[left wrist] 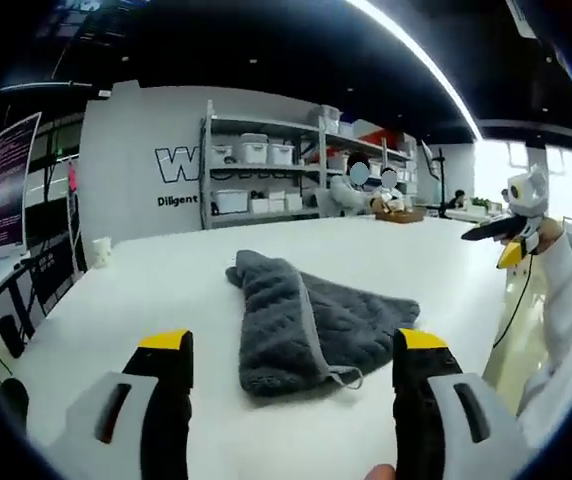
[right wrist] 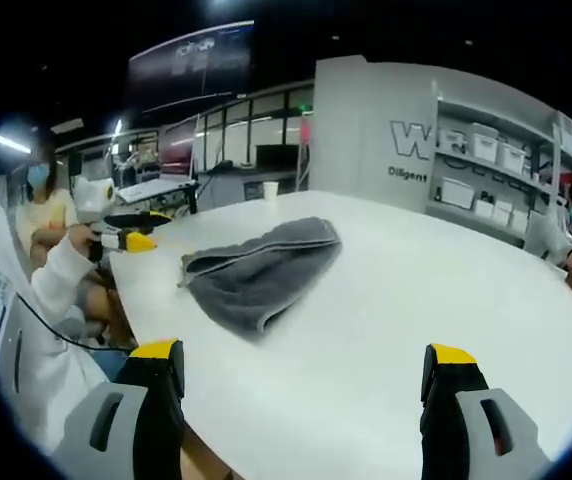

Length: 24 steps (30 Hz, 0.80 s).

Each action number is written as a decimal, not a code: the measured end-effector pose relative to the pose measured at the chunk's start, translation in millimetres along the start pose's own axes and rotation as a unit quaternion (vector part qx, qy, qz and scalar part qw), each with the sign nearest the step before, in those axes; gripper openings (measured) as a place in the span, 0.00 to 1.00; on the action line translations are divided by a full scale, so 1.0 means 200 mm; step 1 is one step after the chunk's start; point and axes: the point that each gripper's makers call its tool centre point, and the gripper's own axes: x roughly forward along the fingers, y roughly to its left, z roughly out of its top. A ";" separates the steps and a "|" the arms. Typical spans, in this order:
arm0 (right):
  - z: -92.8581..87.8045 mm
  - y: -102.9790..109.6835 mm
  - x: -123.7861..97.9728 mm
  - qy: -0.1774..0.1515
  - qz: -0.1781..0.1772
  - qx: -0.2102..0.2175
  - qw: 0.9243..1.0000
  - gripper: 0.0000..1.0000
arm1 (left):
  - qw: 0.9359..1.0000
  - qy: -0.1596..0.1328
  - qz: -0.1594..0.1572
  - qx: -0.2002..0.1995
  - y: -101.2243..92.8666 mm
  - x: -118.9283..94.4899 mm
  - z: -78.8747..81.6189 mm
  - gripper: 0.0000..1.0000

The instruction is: Open the folded towel by lifting each exposed corner and separating the folded layers until the towel lies flat within the target outline without major curled edges

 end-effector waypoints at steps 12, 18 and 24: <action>-0.01 -0.02 -0.01 -0.002 0.007 0.007 1.000 0.99 | 0.999 0.013 -0.011 0.027 -0.13 0.05 0.00 0.99; -0.02 -0.04 -0.01 -0.002 0.000 0.013 1.000 0.99 | 0.997 0.040 0.018 0.067 -0.09 0.06 -0.07 0.99; -0.03 -0.04 0.00 0.000 0.002 0.015 1.000 0.99 | 0.972 0.083 0.094 0.200 -0.04 0.07 -0.12 0.99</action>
